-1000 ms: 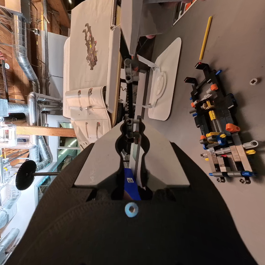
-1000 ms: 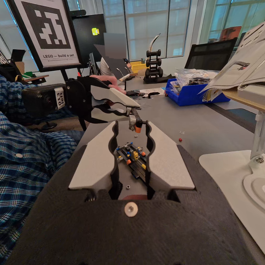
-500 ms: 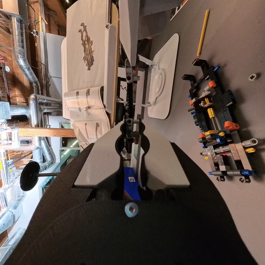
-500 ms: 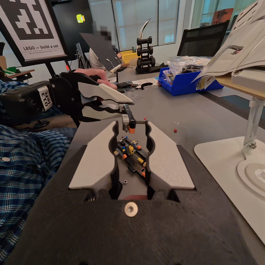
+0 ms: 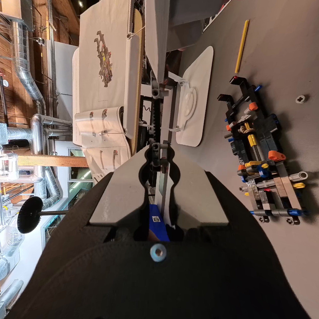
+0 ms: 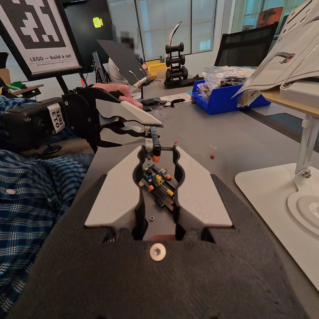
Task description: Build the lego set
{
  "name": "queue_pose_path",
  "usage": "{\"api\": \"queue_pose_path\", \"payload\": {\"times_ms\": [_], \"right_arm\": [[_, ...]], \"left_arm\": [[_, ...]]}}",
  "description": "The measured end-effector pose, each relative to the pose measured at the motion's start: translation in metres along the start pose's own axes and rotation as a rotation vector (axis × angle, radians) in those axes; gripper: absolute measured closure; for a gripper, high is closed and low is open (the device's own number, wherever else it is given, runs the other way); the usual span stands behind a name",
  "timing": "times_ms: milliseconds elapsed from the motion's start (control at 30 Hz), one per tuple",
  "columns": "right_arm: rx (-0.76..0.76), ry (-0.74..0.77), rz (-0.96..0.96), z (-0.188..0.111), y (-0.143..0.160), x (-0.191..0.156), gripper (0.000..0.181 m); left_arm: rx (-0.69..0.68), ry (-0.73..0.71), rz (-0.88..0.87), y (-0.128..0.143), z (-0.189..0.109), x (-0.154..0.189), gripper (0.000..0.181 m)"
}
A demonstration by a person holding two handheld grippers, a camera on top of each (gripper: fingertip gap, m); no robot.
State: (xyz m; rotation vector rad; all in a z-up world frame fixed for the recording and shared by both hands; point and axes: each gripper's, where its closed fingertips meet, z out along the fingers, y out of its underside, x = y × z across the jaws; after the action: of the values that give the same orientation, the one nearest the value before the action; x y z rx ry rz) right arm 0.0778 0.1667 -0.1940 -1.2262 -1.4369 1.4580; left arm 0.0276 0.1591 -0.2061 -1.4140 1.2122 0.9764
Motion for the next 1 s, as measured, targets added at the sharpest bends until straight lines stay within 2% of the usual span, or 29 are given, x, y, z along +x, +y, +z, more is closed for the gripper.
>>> {"api": "queue_pose_path", "payload": {"times_ms": [200, 300, 1000], "right_arm": [[0.027, -0.007, 0.045, -0.0014, -0.0042, 0.0015, 0.145], [0.022, -0.005, 0.033, -0.0016, -0.0036, 0.0010, 0.151], [0.052, -0.007, 0.057, -0.0047, -0.0080, 0.0034, 0.152]], "left_arm": [[-0.005, 0.000, 0.016, 0.0012, 0.0019, -0.0011, 0.167], [-0.004, 0.002, 0.018, 0.0005, 0.0020, -0.0009, 0.167], [0.012, -0.002, -0.037, -0.0027, 0.0044, -0.0043, 0.167]]}}
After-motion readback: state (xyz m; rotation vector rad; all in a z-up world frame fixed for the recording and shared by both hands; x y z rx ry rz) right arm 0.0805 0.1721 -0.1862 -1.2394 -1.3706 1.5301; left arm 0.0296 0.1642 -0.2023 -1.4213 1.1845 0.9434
